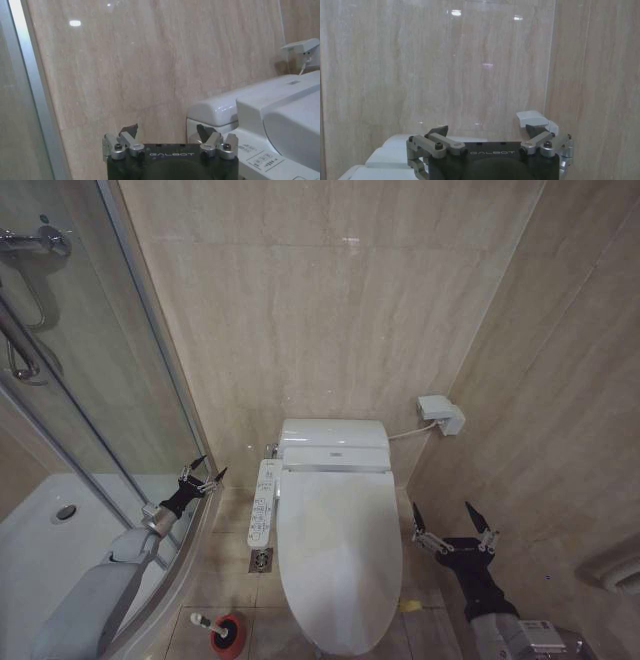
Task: Open the toilet lid, clean the toilet bowl with a toilet brush, close the toilet lid, and flush.
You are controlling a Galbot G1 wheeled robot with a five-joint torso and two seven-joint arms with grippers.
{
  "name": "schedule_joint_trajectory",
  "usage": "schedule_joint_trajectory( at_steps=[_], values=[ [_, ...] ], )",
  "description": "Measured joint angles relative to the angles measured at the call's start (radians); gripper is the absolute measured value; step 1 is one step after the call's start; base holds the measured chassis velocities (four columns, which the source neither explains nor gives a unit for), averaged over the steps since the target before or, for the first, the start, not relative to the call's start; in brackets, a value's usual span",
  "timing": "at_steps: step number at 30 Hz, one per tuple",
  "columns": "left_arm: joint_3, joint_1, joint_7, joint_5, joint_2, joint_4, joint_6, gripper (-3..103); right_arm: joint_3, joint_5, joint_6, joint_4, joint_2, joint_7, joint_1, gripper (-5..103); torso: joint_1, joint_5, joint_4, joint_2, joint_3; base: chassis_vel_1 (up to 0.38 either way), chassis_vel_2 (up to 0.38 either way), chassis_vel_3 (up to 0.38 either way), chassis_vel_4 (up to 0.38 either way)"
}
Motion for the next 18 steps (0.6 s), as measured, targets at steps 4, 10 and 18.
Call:
schedule_joint_trajectory(
  at_steps=[4, 10, 18],
  values=[
    [-0.001, 0.001, 0.001, 0.000, -0.001, 0.008, -0.003, 82, 0.000, 0.000, 0.000, 0.000, 0.000, 0.000, 0.000, 100, 0.000, 0.0000, 0.0000, 0.000, 0.000, 0.000, 0.000, 0.000, 0.000],
    [-0.003, -0.002, 0.000, 0.000, -0.001, 0.022, -0.006, 81, 0.000, 0.000, 0.000, 0.000, 0.000, 0.000, 0.000, 100, 0.000, 0.0000, 0.0001, 0.000, 0.000, -0.041, 0.054, 0.050, -0.048],
    [0.023, -0.023, -0.100, -0.002, -0.023, 0.053, -0.008, 77, 0.000, 0.000, 0.000, 0.000, 0.000, 0.000, 0.000, 100, 0.000, 0.0001, -0.0001, 0.000, 0.000, -0.057, 0.053, 0.052, -0.053]
  ],
)
